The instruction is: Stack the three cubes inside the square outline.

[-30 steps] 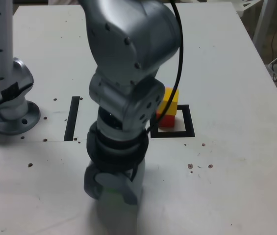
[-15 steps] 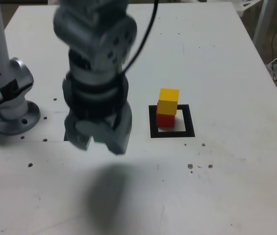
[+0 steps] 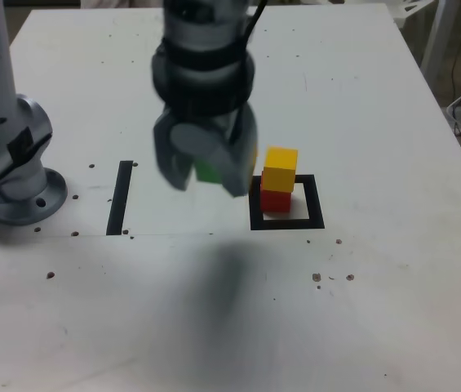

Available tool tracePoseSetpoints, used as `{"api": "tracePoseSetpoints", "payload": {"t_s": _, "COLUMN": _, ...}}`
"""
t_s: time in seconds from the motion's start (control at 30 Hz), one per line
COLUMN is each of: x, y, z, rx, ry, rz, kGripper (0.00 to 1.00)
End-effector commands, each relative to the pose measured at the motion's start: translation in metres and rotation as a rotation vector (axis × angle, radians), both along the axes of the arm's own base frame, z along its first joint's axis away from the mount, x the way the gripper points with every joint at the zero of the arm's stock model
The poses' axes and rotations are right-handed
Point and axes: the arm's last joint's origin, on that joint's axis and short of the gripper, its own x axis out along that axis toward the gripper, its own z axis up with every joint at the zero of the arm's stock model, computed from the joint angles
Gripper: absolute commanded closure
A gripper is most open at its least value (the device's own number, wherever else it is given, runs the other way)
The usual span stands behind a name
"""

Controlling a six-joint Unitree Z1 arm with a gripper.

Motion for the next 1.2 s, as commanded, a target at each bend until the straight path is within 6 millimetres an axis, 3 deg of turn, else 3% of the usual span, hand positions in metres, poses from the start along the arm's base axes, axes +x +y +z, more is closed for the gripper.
{"api": "tracePoseSetpoints", "payload": {"t_s": 0.0, "x": 0.005, "y": 0.006, "z": 0.003, "rx": -0.002, "ry": -0.003, "rz": -0.001, "kGripper": 0.71}}
{"api": "tracePoseSetpoints", "payload": {"t_s": 0.37, "x": 0.038, "y": 0.036, "z": -0.003, "rx": -0.006, "ry": 0.006, "rz": 0.002, "kGripper": 0.71}}
{"api": "tracePoseSetpoints", "payload": {"t_s": 0.67, "x": 0.056, "y": 0.042, "z": -0.006, "rx": -0.004, "ry": -0.008, "rz": -0.012, "kGripper": 0.71}}
{"api": "tracePoseSetpoints", "payload": {"t_s": 1.17, "x": 0.070, "y": 0.051, "z": -0.017, "rx": 0.002, "ry": -0.025, "rz": -0.004, "kGripper": 0.71}}
